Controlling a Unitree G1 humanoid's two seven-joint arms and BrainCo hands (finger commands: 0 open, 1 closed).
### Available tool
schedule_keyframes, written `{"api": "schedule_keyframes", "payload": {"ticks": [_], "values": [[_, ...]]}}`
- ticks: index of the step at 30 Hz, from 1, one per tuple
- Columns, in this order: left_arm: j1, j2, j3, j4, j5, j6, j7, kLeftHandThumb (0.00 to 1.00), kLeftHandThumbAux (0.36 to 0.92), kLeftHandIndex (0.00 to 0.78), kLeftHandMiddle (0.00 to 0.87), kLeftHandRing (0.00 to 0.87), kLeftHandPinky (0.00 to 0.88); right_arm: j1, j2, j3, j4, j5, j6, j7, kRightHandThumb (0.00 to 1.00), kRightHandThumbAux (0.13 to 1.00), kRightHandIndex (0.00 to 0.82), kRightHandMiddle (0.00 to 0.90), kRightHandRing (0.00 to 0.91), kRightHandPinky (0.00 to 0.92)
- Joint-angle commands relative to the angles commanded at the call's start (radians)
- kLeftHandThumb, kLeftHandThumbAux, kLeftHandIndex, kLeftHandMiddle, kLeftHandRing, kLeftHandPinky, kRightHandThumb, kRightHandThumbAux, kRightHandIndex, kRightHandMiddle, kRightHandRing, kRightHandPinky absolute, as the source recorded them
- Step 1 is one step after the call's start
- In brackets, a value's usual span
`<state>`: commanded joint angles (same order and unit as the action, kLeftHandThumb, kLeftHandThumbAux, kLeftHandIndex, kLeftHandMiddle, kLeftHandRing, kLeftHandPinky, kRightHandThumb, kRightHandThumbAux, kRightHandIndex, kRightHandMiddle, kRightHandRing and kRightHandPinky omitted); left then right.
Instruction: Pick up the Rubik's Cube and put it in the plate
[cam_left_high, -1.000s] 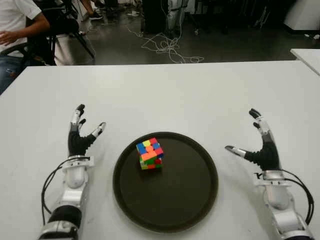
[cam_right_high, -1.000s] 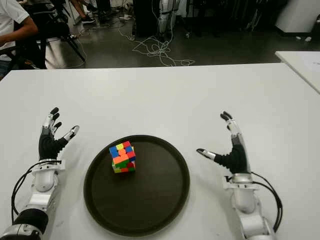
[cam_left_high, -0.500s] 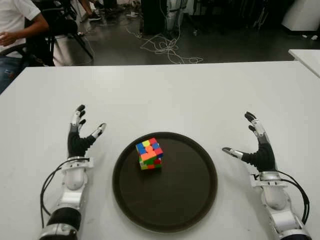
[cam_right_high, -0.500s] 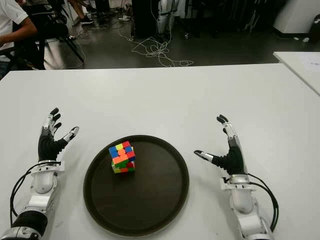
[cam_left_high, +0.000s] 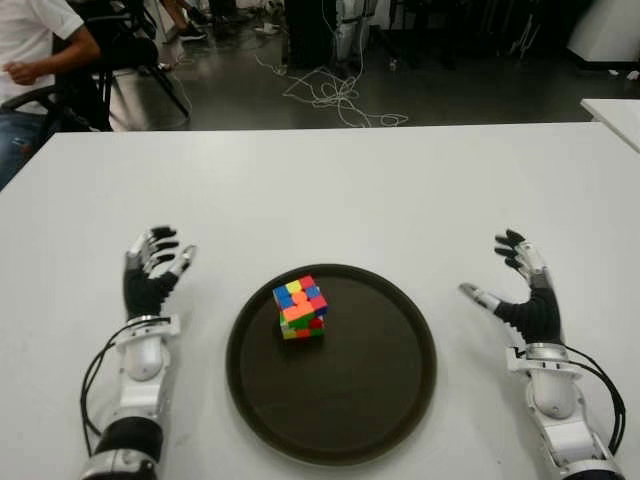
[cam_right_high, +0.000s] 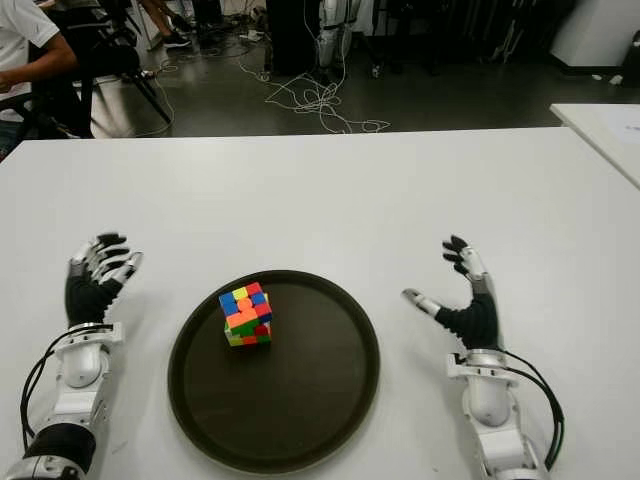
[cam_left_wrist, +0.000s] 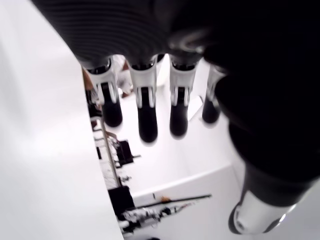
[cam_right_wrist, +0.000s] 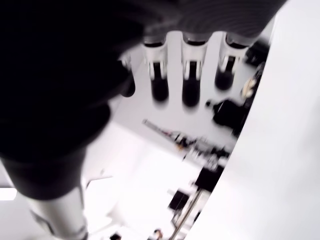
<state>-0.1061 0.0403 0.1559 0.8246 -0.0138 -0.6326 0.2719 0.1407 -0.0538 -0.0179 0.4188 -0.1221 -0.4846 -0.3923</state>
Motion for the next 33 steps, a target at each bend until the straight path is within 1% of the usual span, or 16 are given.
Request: {"api": "schedule_keyframes", "payload": {"ticks": [1,2,5,8,12,14,16,24,30,33], "values": [[0.004,-0.003,0.001,-0.012,-0.002,0.008,0.002,0.690,0.708,0.428,0.627,0.641,0.648,0.000,0.002,0.001,-0.004,0.004,0.009,-0.008,0.497,0.748,0.390,0.541,0.552,0.583],[0.009,-0.007,0.002,-0.027,-0.002,0.025,0.009,0.694,0.707,0.431,0.654,0.668,0.671,0.001,0.009,-0.001,-0.015,0.009,0.034,-0.024,0.565,0.740,0.404,0.581,0.593,0.627],[0.018,-0.013,0.004,-0.059,0.002,0.066,0.023,0.699,0.705,0.437,0.728,0.743,0.736,0.006,0.021,0.000,-0.042,0.015,0.091,-0.061,0.648,0.730,0.424,0.699,0.708,0.727],[0.030,-0.015,0.001,-0.096,0.015,0.110,0.031,0.700,0.705,0.440,0.766,0.780,0.767,0.013,0.026,0.010,-0.079,0.018,0.143,-0.091,0.676,0.727,0.432,0.753,0.762,0.774],[0.045,-0.016,-0.010,-0.149,0.036,0.177,0.038,0.702,0.706,0.442,0.792,0.807,0.796,0.019,0.021,0.026,-0.122,0.025,0.217,-0.114,0.686,0.727,0.436,0.783,0.793,0.798],[0.052,-0.015,-0.015,-0.180,0.042,0.229,0.036,0.702,0.707,0.443,0.799,0.814,0.803,0.020,0.018,0.034,-0.145,0.027,0.270,-0.126,0.688,0.727,0.437,0.789,0.800,0.802],[0.057,-0.015,-0.017,-0.203,0.045,0.262,0.032,0.702,0.708,0.443,0.803,0.819,0.809,0.021,0.014,0.042,-0.162,0.028,0.306,-0.135,0.688,0.727,0.437,0.793,0.804,0.804],[0.069,-0.012,-0.026,-0.267,0.059,0.365,0.023,0.705,0.709,0.443,0.810,0.823,0.813,0.021,0.008,0.062,-0.236,0.028,0.452,-0.168,0.688,0.729,0.437,0.799,0.809,0.804],[0.066,-0.012,-0.021,-0.289,0.049,0.446,0.010,0.707,0.709,0.443,0.822,0.831,0.828,0.015,0.004,0.062,-0.301,0.061,0.600,-0.151,0.686,0.730,0.437,0.799,0.810,0.805],[0.065,-0.021,-0.012,-0.309,0.033,0.501,0.008,0.708,0.709,0.442,0.829,0.836,0.835,0.015,-0.001,0.061,-0.328,0.087,0.663,-0.132,0.686,0.731,0.436,0.798,0.811,0.806]]}}
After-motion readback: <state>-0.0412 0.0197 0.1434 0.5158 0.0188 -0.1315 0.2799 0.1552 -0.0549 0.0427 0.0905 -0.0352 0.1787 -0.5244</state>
